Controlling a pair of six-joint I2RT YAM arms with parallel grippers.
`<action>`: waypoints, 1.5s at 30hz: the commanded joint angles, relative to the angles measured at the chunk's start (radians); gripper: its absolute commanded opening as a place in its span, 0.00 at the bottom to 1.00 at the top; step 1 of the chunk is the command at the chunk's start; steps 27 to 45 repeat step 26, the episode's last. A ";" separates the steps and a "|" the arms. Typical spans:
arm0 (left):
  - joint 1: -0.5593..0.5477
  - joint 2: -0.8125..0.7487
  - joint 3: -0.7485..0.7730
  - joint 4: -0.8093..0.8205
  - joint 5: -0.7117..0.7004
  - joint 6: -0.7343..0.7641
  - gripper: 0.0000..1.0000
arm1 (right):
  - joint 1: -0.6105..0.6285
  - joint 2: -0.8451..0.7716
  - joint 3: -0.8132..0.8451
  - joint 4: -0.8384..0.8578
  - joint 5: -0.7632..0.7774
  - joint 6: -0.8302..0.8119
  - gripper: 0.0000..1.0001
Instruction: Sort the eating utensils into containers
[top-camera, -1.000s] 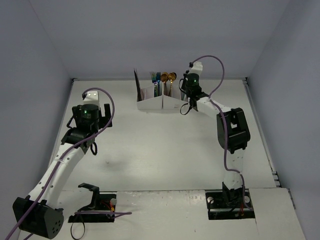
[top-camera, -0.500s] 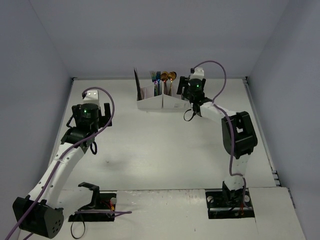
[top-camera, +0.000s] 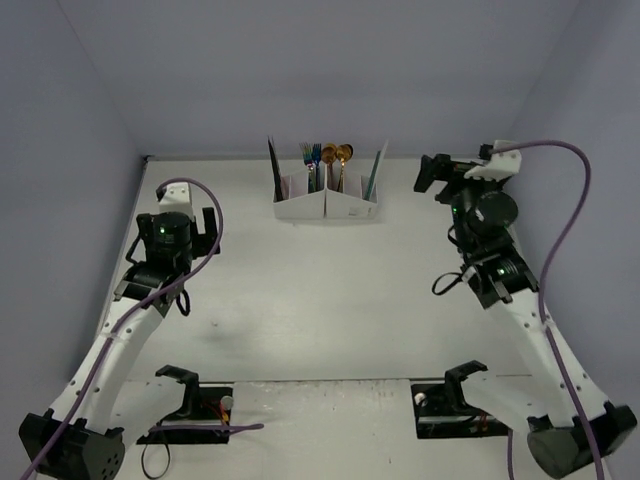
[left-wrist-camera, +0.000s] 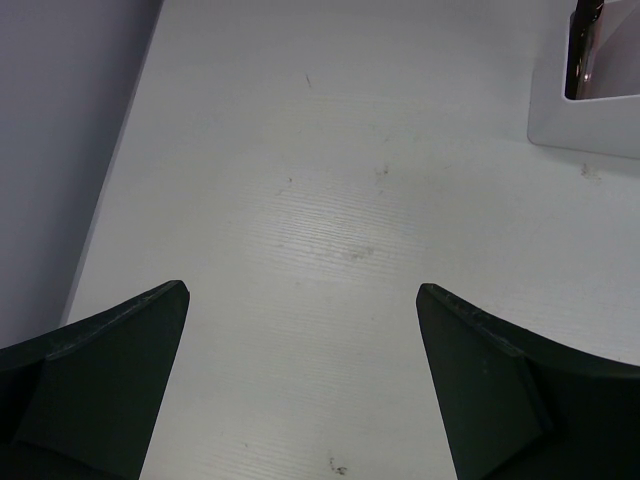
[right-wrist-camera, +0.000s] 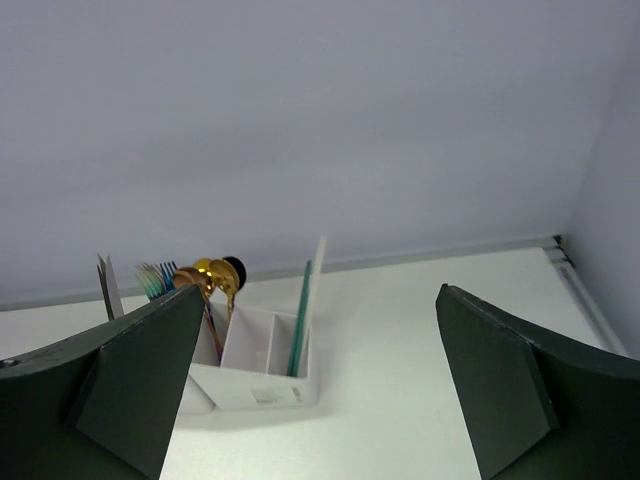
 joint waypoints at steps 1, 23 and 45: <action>0.006 -0.050 0.003 0.079 -0.011 0.022 0.97 | 0.006 -0.231 -0.091 -0.168 0.094 -0.006 1.00; 0.006 -0.613 -0.193 -0.058 0.000 0.050 0.97 | 0.006 -0.623 -0.268 -0.420 0.176 0.080 1.00; 0.006 -0.622 -0.207 -0.057 -0.007 0.059 0.97 | 0.006 -0.623 -0.272 -0.424 0.177 0.083 1.00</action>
